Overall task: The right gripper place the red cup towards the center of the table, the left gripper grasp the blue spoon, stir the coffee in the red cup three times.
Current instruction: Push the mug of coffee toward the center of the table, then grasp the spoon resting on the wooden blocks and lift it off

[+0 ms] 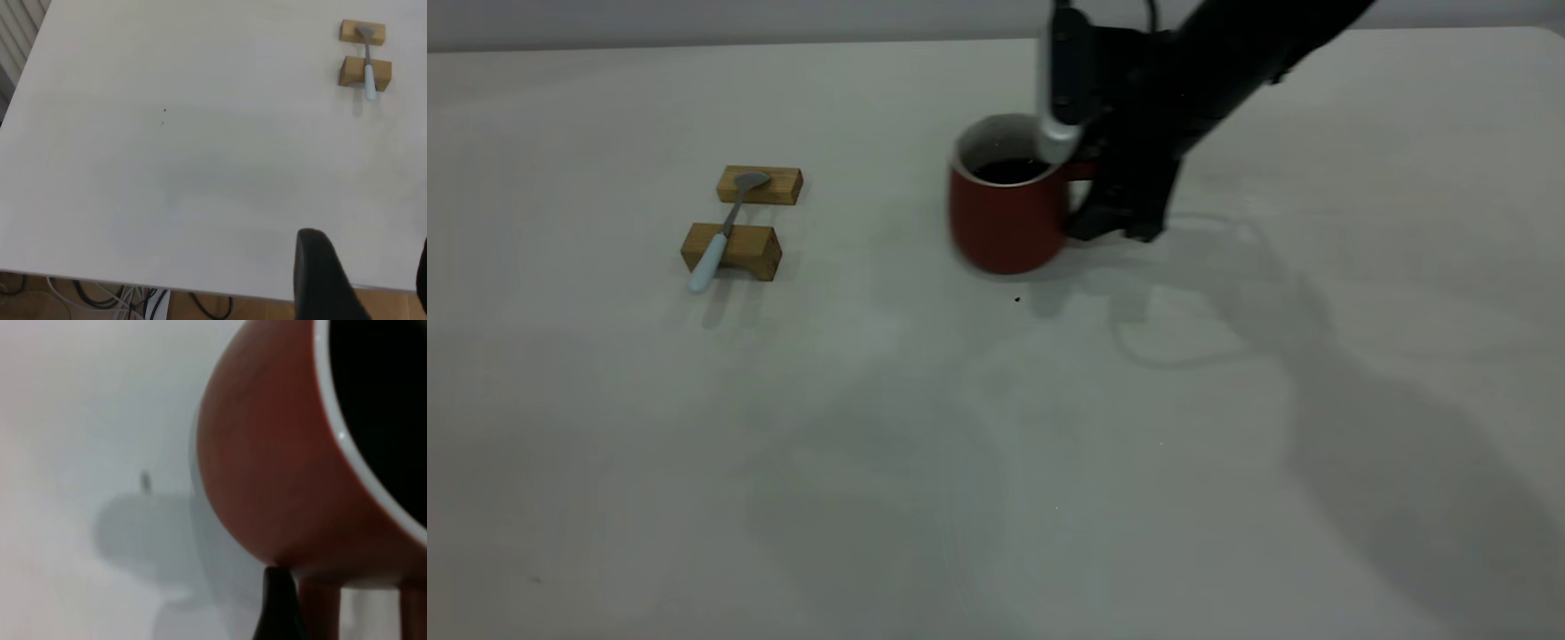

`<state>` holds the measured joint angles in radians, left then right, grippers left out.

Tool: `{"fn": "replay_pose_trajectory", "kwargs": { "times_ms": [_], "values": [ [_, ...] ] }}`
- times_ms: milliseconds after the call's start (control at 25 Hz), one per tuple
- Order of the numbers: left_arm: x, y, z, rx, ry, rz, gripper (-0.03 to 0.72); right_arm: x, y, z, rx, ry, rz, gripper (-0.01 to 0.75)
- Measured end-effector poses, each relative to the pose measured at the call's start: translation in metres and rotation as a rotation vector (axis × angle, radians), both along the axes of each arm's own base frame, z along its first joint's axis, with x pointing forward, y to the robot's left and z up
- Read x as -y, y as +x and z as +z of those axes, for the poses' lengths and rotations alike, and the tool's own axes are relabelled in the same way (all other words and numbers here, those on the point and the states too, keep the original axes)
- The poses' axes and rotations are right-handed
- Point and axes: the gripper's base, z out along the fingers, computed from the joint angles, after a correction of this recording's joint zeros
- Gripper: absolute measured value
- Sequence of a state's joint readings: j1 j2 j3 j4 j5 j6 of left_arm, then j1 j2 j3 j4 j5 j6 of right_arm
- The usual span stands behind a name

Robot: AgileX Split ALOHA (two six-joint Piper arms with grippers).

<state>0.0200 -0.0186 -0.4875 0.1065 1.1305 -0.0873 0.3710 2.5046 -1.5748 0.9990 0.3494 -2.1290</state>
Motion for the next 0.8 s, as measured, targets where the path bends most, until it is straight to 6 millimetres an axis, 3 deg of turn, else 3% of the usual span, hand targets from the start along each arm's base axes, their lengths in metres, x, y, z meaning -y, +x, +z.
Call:
{"fn": "replay_pose_trajectory", "kwargs": {
  "times_ms": [200, 360, 560, 640, 800],
  "values": [
    [0.0, 0.0, 0.0, 0.0, 0.0, 0.0, 0.425, -0.013, -0.004, 0.002, -0.028, 0.042, -0.029, 0.582],
    [0.0, 0.0, 0.0, 0.0, 0.0, 0.0, 0.425, 0.007, 0.004, 0.022, -0.11, 0.126, -0.19, 0.582],
    [0.0, 0.0, 0.0, 0.0, 0.001, -0.001, 0.425, 0.044, -0.001, 0.073, -0.275, 0.289, -0.484, 0.582],
    [0.0, 0.0, 0.0, 0.0, 0.001, -0.001, 0.425, 0.046, -0.014, 0.094, -0.395, 0.365, -0.574, 0.582],
    [0.0, 0.0, 0.0, 0.0, 0.001, -0.001, 0.425, 0.044, -0.058, 0.147, -0.669, 0.413, -0.673, 0.582]
  ]
}}
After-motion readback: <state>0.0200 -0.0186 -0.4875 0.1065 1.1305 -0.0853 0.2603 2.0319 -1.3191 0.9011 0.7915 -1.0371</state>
